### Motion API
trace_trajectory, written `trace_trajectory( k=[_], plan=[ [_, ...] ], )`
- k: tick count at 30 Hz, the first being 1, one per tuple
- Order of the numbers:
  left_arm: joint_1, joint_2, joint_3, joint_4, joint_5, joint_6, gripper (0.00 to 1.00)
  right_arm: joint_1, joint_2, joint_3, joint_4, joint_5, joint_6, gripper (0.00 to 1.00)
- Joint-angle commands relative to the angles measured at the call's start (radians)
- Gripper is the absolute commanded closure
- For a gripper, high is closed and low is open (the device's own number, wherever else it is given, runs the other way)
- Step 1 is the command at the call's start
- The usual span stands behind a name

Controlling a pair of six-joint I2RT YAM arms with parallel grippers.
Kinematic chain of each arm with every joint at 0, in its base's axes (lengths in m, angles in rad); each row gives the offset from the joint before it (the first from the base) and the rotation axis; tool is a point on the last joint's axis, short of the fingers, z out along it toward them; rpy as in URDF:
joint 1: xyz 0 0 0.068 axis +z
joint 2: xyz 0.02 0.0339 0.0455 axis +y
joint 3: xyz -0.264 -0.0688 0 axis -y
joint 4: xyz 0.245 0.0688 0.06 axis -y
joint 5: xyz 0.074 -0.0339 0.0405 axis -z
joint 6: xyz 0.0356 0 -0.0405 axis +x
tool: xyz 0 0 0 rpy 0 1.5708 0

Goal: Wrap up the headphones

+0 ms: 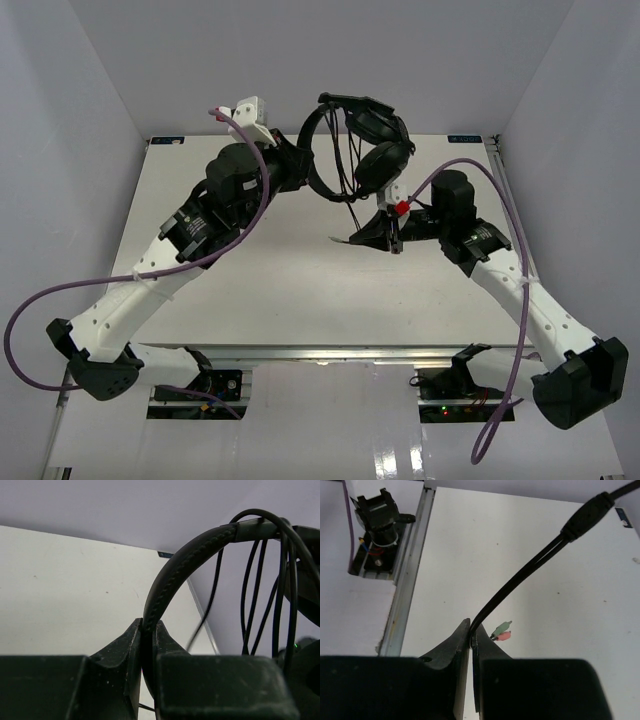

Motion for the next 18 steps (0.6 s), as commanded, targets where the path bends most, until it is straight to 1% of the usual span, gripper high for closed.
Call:
trace_trajectory(
  k=[1, 4, 7, 10, 15, 18],
  plan=[
    [-0.002, 0.014, -0.012, 0.073, -0.275, -0.124, 1.00, 0.061, -0.052, 0.133, -0.475, 0.287, -0.406, 0.92],
    [-0.001, 0.070, 0.004, 0.073, -0.333, -0.115, 1.00, 0.150, -0.091, 0.157, -0.540, 0.516, -0.539, 0.92],
    [-0.003, 0.134, 0.030, 0.055, -0.356, -0.085, 1.00, 0.209, -0.115, 0.175, -0.595, 0.683, -0.623, 0.92],
    [0.000, 0.167, 0.018, 0.032, -0.390, -0.071, 1.00, 0.252, -0.141, 0.181, -0.620, 0.794, -0.672, 0.92],
    [0.000, 0.230, -0.004, -0.022, -0.350, -0.033, 1.00, 0.326, -0.139, 0.221, -0.631, 0.977, -0.746, 0.92],
    [-0.001, 0.279, -0.010, -0.075, -0.281, -0.022, 1.00, 0.364, -0.108, 0.248, -0.648, 1.114, -0.802, 0.92]
  ],
)
